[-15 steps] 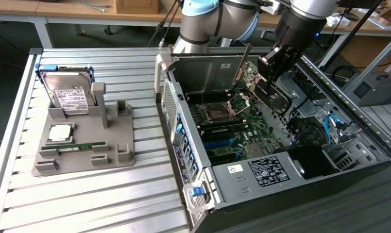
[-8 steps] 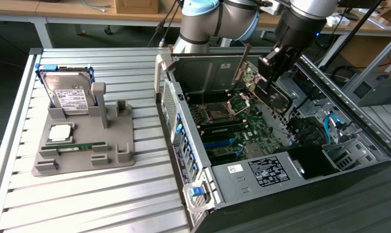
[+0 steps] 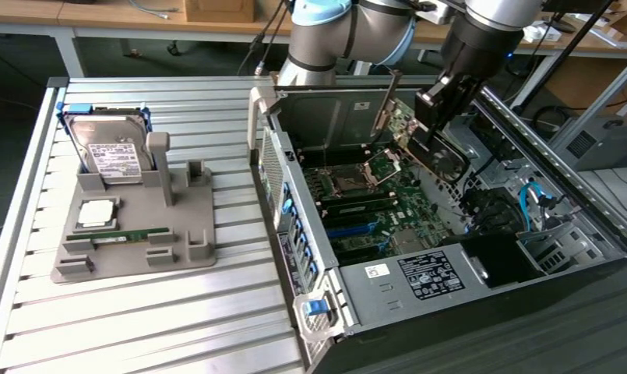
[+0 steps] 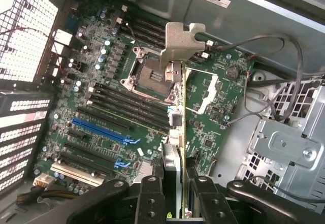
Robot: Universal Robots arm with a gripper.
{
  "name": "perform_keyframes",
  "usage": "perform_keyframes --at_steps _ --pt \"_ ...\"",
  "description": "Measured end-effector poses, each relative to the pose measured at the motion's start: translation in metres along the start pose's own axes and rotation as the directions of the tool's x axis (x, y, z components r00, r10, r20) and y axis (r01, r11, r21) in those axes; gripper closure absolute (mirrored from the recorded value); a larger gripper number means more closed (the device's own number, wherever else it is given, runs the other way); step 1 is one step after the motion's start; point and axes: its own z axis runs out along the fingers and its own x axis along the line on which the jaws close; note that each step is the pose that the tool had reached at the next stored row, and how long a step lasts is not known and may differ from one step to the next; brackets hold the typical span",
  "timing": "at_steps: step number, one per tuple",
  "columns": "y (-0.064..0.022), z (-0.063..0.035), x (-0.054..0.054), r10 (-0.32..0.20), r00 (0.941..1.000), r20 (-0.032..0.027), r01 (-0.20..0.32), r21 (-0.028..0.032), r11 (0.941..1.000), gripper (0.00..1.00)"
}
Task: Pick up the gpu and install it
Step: 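Insert the gpu into the slot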
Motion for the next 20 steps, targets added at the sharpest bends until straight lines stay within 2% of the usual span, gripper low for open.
perform_keyframes --at_steps 20 --pt "0.0000 0.0000 0.0000 -0.091 0.9959 -0.0012 0.091 -0.0023 0.9959 0.73"
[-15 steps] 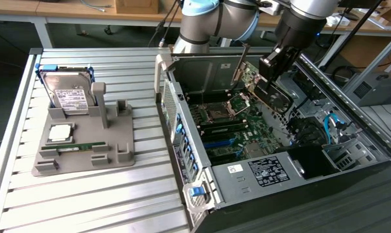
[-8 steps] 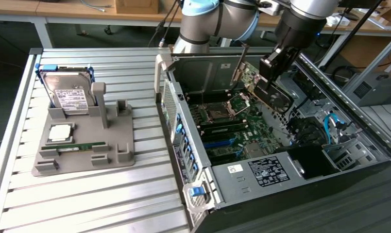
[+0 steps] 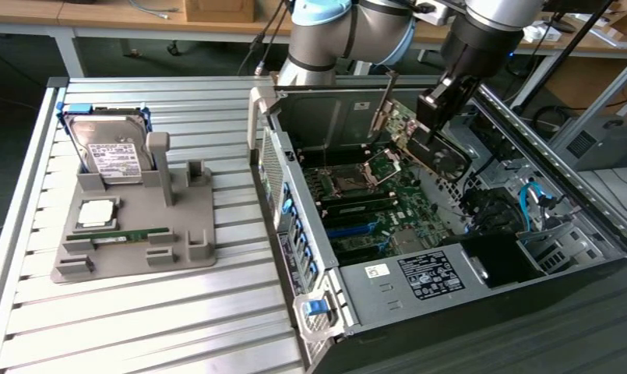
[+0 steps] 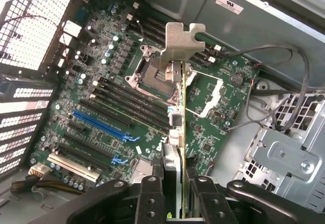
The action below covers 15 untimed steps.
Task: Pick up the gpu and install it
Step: 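Insert the gpu into the slot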
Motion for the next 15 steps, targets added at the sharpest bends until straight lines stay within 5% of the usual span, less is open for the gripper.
perform_keyframes --at_steps 15 --pt "0.0000 0.0000 0.0000 -0.079 0.9969 -0.0012 0.079 -0.0019 0.9969 0.73"
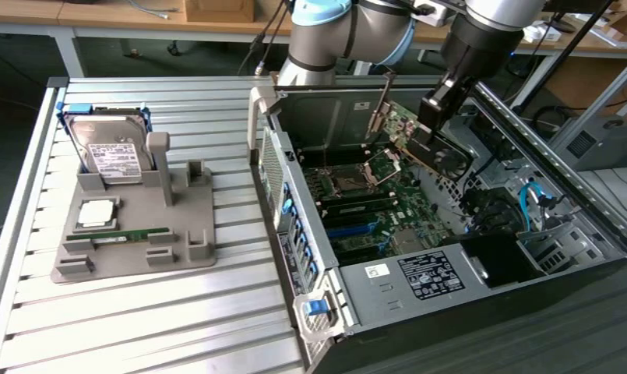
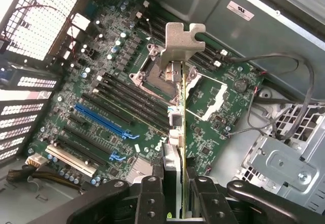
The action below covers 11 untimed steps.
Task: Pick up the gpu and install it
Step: 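Insert the gpu into the slot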
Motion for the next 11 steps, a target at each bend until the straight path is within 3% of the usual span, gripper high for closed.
perform_keyframes --at_steps 11 --pt "0.0000 0.0000 0.0000 -0.062 0.9981 -0.0008 0.062 -0.0015 0.9981 0.73"
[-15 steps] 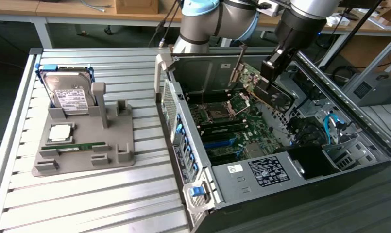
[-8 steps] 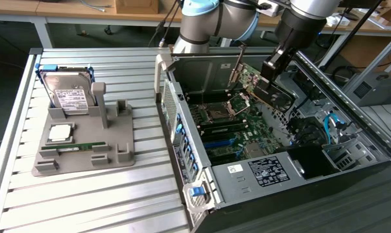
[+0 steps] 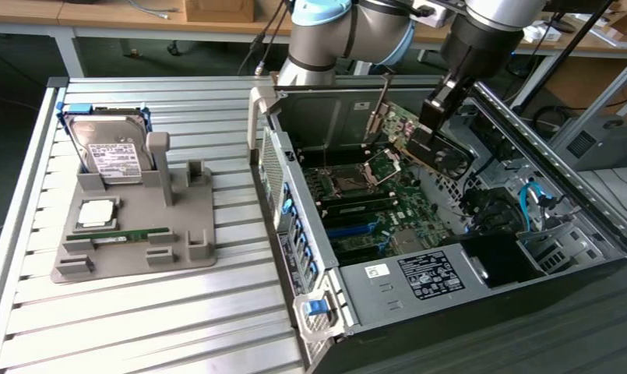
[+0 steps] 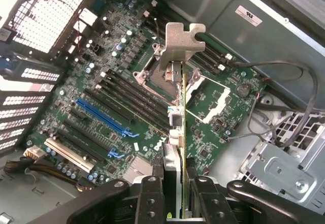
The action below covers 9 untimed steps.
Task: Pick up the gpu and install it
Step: 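Insert the gpu into the slot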
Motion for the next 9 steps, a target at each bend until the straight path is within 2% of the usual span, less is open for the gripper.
perform_keyframes --at_steps 9 --pt "0.0000 0.0000 0.0000 -0.050 0.9987 -0.0007 0.050 -0.0012 0.9987 0.73"
